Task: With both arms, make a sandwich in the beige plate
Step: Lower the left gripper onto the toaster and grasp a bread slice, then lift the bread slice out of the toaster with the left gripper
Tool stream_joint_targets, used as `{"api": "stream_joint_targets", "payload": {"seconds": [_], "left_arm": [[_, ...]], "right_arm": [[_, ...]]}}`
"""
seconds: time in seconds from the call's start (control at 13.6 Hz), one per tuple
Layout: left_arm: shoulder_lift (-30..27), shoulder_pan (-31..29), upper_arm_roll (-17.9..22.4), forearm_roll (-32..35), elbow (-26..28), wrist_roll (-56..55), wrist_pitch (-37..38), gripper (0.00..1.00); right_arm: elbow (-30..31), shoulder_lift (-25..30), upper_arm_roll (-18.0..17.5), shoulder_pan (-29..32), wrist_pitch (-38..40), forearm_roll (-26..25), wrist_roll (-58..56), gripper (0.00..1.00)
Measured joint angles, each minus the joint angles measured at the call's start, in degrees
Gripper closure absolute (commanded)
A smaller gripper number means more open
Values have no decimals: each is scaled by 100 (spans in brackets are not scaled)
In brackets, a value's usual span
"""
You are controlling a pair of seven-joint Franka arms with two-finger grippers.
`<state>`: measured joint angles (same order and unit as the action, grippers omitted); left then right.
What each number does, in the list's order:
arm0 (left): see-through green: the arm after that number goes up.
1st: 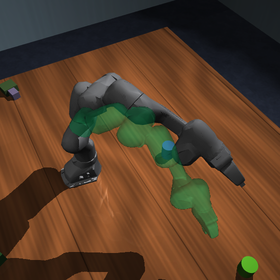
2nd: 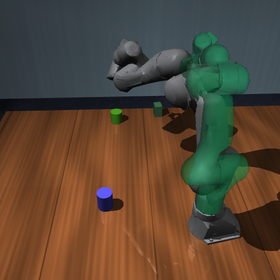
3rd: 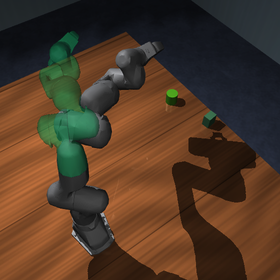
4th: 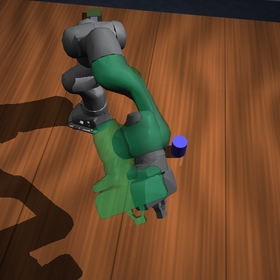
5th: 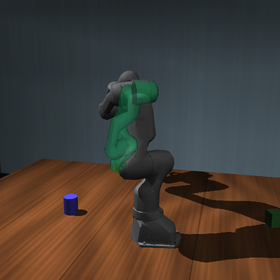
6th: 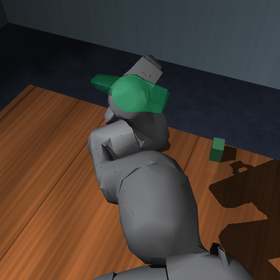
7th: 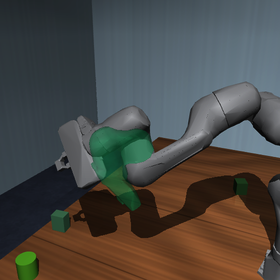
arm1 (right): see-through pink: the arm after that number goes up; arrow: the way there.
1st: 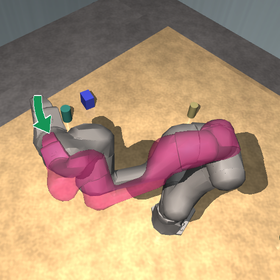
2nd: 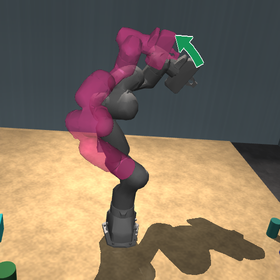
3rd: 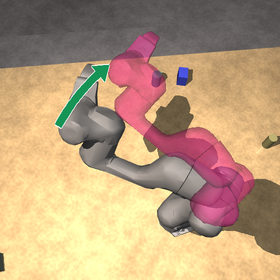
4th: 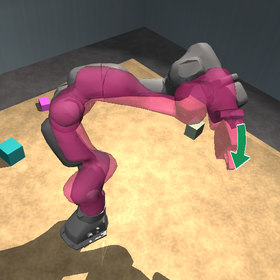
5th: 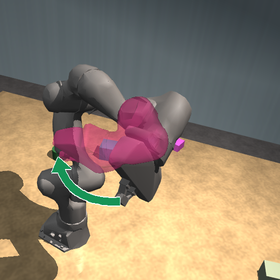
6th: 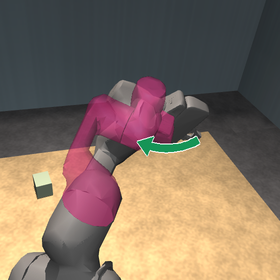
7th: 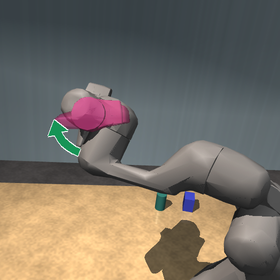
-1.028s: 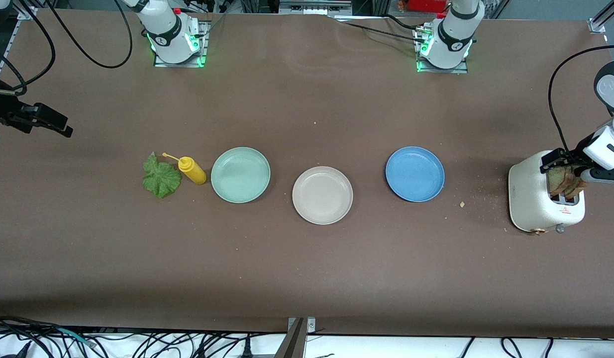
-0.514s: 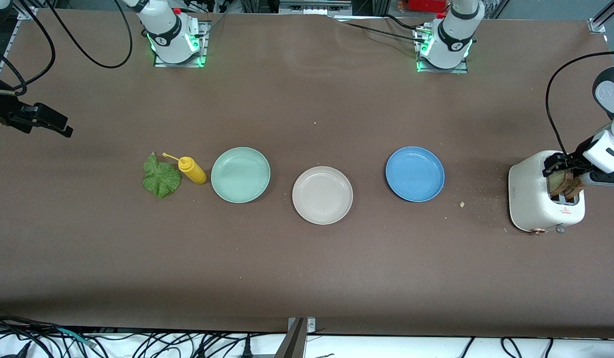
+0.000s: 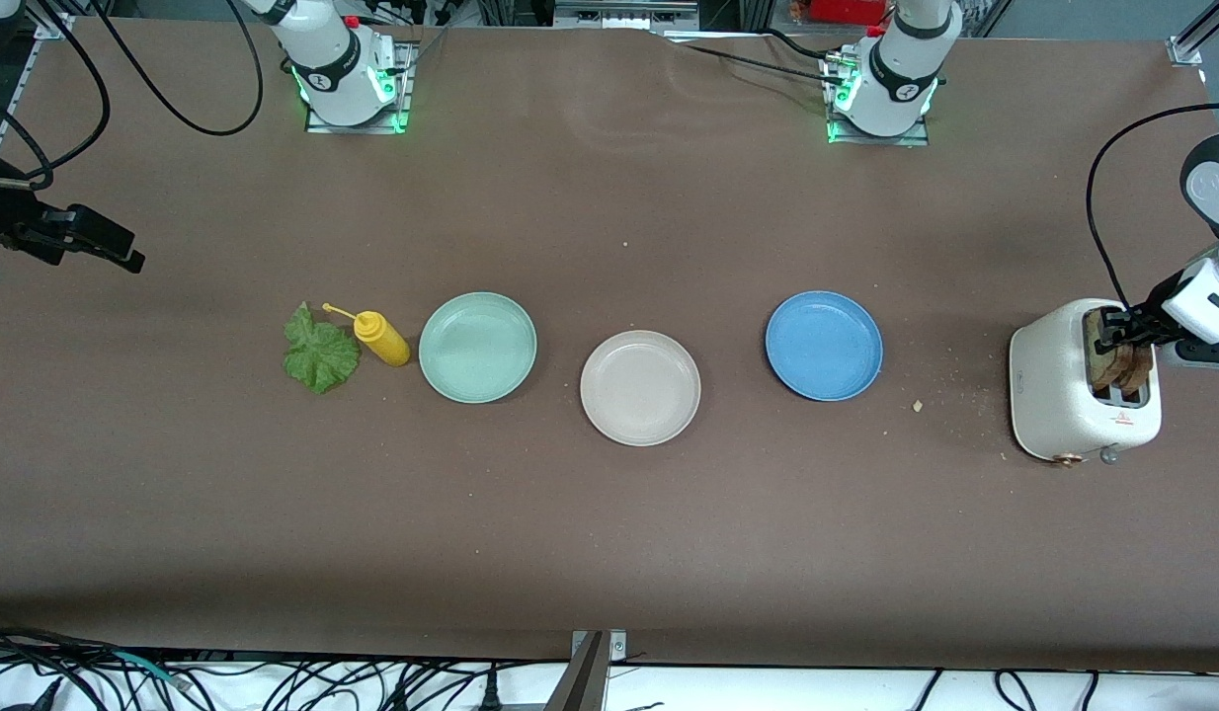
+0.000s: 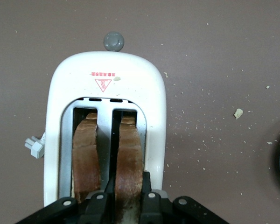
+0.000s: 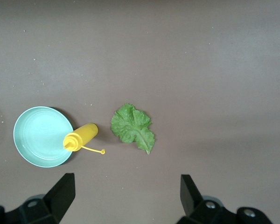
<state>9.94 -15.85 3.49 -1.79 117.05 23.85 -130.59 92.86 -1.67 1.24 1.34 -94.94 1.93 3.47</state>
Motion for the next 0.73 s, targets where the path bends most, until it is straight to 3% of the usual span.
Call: {"api": "stream_joint_targets", "payload": {"seconds": [0.15,0.73], "left_arm": [[1,0,-10,0,-23,9,20,99],[-7,6,-102,0,-925,11,1138,100]], "right_arm": [[0,0,0,0,0,0,0,0],[0,0,0,0,0,0,0,0]]}}
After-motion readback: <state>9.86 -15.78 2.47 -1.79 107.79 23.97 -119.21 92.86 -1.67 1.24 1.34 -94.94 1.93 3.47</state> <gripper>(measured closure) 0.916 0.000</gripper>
